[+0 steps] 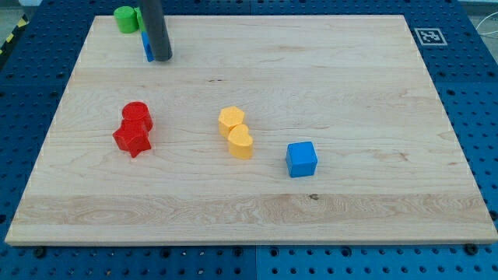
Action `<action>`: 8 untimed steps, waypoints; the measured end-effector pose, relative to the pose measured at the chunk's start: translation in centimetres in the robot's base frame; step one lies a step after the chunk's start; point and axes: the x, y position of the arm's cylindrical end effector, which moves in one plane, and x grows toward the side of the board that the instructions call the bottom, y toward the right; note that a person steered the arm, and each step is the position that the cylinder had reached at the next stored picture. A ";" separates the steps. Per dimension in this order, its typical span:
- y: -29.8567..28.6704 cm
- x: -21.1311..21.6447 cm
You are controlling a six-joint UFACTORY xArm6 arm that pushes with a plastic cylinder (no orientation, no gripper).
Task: Slide the blue triangle towards the top left
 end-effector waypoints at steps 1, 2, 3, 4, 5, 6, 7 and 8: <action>-0.4 0.6; -1.1 0.5; -2.1 0.3; -2.6 0.3; -2.6 0.3; -1.8 0.3; -0.9 -0.5; -0.9 -2.9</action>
